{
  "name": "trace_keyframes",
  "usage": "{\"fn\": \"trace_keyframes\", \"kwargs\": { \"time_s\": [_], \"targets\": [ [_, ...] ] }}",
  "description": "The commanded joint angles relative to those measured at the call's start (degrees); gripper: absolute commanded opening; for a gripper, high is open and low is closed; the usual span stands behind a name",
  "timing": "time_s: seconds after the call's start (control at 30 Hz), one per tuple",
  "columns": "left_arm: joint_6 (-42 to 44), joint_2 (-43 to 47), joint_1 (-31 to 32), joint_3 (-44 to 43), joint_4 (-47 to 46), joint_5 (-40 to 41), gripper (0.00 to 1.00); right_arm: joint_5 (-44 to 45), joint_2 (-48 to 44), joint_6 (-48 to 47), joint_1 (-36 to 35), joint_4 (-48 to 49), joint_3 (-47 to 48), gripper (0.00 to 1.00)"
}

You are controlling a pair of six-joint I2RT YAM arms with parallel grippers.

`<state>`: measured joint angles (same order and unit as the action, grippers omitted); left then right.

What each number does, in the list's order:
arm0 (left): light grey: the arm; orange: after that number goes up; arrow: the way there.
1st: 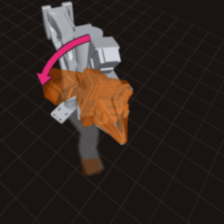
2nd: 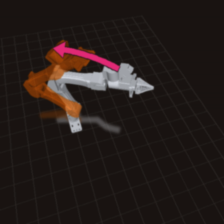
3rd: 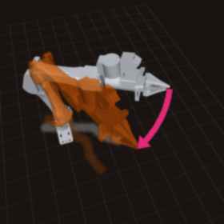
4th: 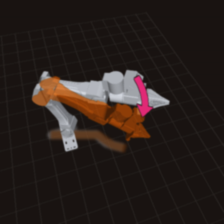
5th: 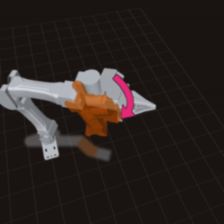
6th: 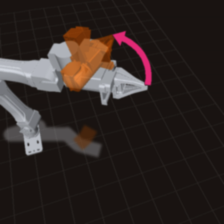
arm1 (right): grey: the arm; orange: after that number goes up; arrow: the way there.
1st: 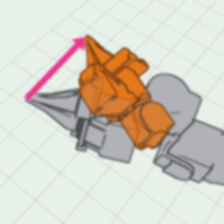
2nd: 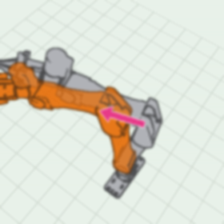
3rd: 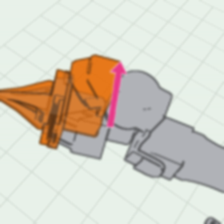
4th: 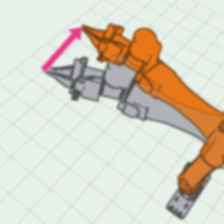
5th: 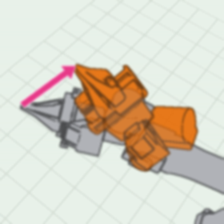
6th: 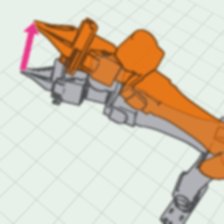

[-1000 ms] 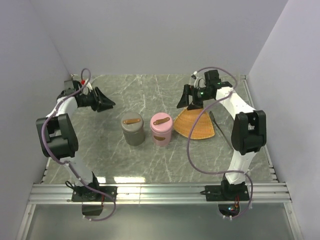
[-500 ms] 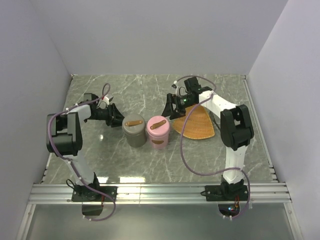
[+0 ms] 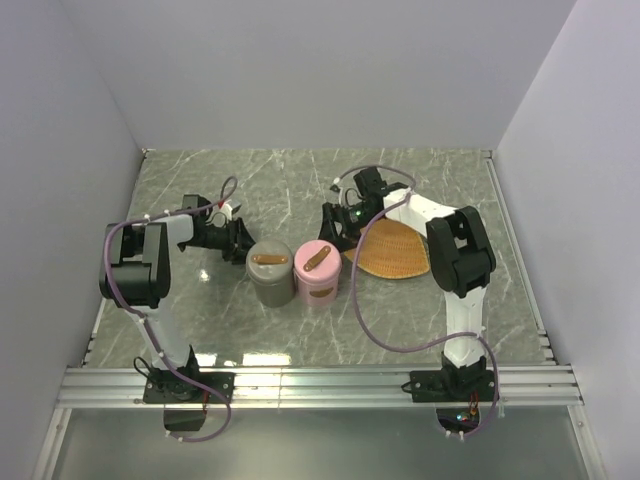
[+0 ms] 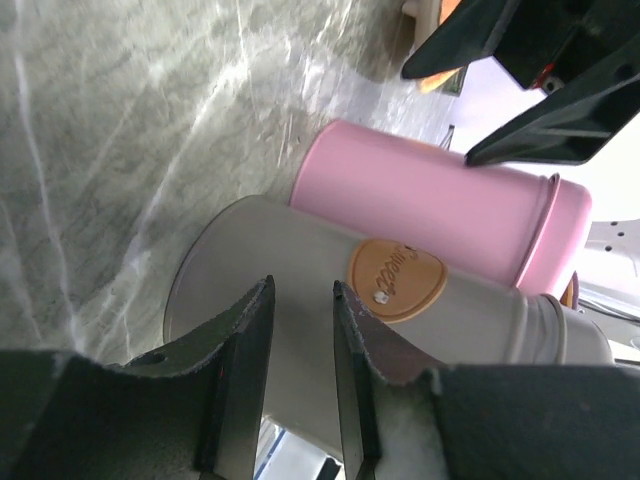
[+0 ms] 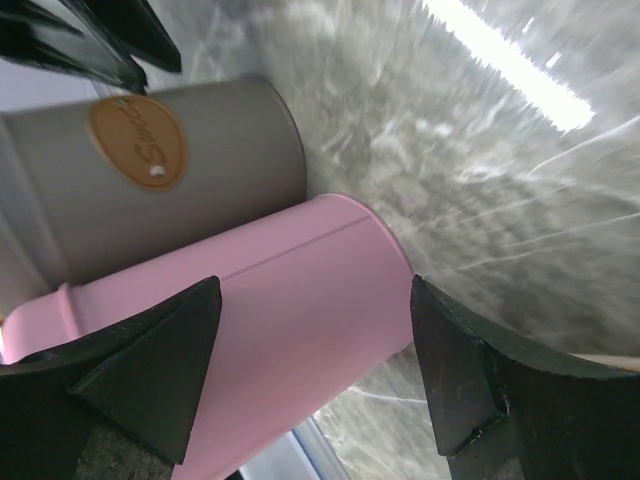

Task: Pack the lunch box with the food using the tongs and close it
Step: Move the packing box to the center of the board.

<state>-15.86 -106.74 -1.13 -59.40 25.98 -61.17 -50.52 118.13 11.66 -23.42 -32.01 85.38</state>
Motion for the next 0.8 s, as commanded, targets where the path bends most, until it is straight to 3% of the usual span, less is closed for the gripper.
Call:
{"fn": "trace_keyframes", "kwargs": {
  "time_s": [0.0,0.4,0.77],
  "targets": [
    [2.76,1.36,0.42,0.86,0.47,-1.41,0.36,-1.07,-1.84,-1.38,-0.93,-0.69,-1.88,0.83],
    [5.22,3.73,0.60,4.20,1.97,-1.68,0.36,-0.37,-7.21,-2.52,-1.01,-0.95,-7.51,0.84],
    [4.17,7.85,0.33,1.39,0.13,1.31,0.41,2.26,-9.75,-3.75,-0.66,-1.83,-0.58,0.86]
  ]
}}
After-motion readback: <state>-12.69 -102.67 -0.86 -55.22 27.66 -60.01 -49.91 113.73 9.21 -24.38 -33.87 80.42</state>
